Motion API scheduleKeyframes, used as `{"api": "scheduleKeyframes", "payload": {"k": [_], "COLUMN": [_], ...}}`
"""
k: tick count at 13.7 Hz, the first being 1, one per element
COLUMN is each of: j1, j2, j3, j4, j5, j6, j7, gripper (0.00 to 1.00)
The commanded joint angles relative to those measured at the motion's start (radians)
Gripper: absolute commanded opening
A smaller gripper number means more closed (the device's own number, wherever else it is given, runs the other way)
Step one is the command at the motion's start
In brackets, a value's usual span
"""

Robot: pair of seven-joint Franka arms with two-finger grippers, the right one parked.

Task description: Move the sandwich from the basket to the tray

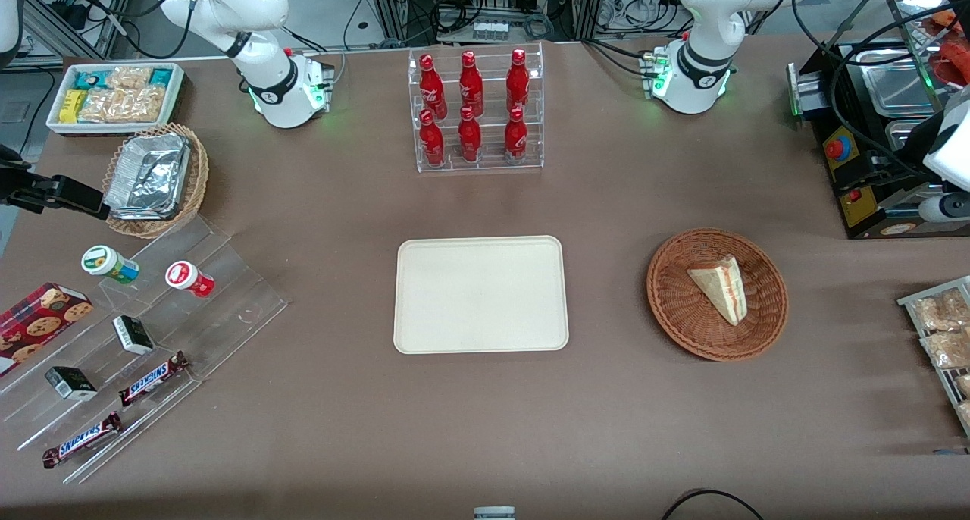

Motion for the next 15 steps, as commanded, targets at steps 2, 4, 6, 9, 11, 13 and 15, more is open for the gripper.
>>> {"api": "scheduleKeyframes", "payload": {"k": [2, 4, 6, 9, 11, 13, 15], "j1": [0.000, 0.001, 0.003, 0.004, 0.004, 0.003, 0.001], "j2": [-0.003, 0.004, 0.003, 0.000, 0.001, 0.009, 0.023], "j3": [-0.004, -0.002, 0.002, 0.004, 0.002, -0.004, -0.027], "j4": [0.002, -0.020, -0.088, -0.221, -0.304, -0.367, -0.401], "j5": [-0.002, -0.005, -0.005, -0.002, -0.002, 0.010, 0.014], "j6": [-0.012, 0.004, 0.048, 0.212, 0.333, 0.443, 0.510], "j7": [0.012, 0.010, 0.010, -0.090, -0.187, -0.314, -0.423], "gripper": [1.00, 1.00, 1.00, 1.00, 1.00, 1.00, 1.00]}}
